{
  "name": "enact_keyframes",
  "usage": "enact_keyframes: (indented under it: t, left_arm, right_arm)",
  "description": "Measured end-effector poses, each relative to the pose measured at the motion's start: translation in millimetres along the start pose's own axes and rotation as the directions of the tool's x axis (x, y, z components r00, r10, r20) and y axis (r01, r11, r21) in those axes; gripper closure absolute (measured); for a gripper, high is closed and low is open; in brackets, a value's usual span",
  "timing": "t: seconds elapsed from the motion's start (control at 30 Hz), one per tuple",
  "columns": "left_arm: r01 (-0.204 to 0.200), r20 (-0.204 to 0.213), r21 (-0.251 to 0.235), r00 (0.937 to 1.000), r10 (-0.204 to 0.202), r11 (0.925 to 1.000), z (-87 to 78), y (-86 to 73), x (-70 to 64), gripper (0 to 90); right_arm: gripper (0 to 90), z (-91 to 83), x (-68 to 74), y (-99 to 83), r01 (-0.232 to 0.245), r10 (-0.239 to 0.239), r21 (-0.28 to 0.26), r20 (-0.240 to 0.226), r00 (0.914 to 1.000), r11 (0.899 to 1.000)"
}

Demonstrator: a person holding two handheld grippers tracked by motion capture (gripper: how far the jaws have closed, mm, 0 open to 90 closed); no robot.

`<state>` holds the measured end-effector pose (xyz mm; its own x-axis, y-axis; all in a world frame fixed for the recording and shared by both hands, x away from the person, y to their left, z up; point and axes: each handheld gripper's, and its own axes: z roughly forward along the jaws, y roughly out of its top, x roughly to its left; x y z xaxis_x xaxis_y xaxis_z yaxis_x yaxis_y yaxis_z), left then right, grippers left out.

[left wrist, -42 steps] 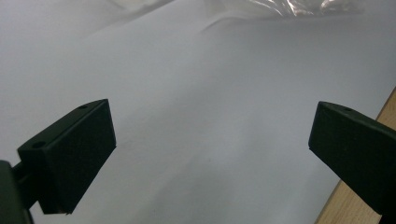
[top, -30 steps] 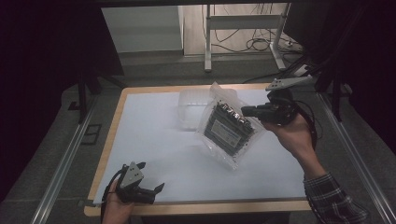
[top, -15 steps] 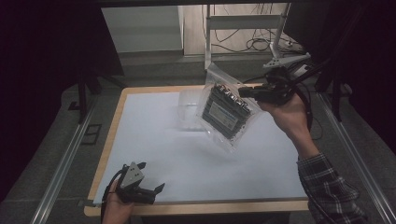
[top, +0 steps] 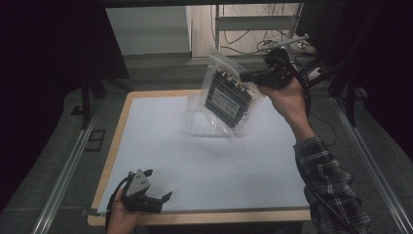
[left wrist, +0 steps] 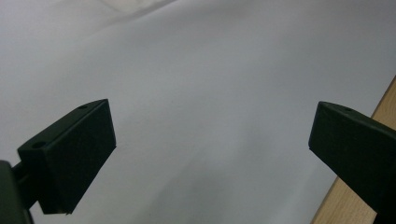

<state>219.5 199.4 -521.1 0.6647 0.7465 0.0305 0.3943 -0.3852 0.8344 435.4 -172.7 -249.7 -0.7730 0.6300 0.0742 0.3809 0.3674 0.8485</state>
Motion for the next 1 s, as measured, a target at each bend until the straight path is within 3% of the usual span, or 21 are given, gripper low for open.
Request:
enact_keyframes:
  t: [0.17, 0.5, 0.8, 1.0]
  left_arm:
    - [0.020, 0.009, -0.015, 0.9998, -0.020, 0.9997, -0.4, 0.0, 0.5, 0.4]
    - [0.009, 0.010, -0.005, 0.9999, -0.009, 0.9999, 0.1, 0.1, 0.1, 0.5]
    - [0.003, 0.011, -0.001, 0.9999, -0.003, 1.0000, 0.7, -0.1, -0.2, 0.5]
    - [-0.002, 0.006, 0.002, 1.0000, 0.002, 1.0000, 0.5, -0.1, -0.2, 0.6]
  right_arm:
    - [89.2, 14.3, -6.4, 10.5, 0.003, -0.003, -0.008, 0.011, 0.9999, 1.000]
    - [89.2, 44.8, -20.1, 24.8, 0.005, -0.004, -0.015, 0.038, 0.9993, 1.000]
    - [89.2, 69.5, -32.5, 21.9, -0.002, 0.002, -0.012, 0.059, 0.9983, 1.000]
    - [89.2, 91.6, -34.8, 12.2, 0.007, -0.008, 0.020, 0.054, 0.9985, 1.000]
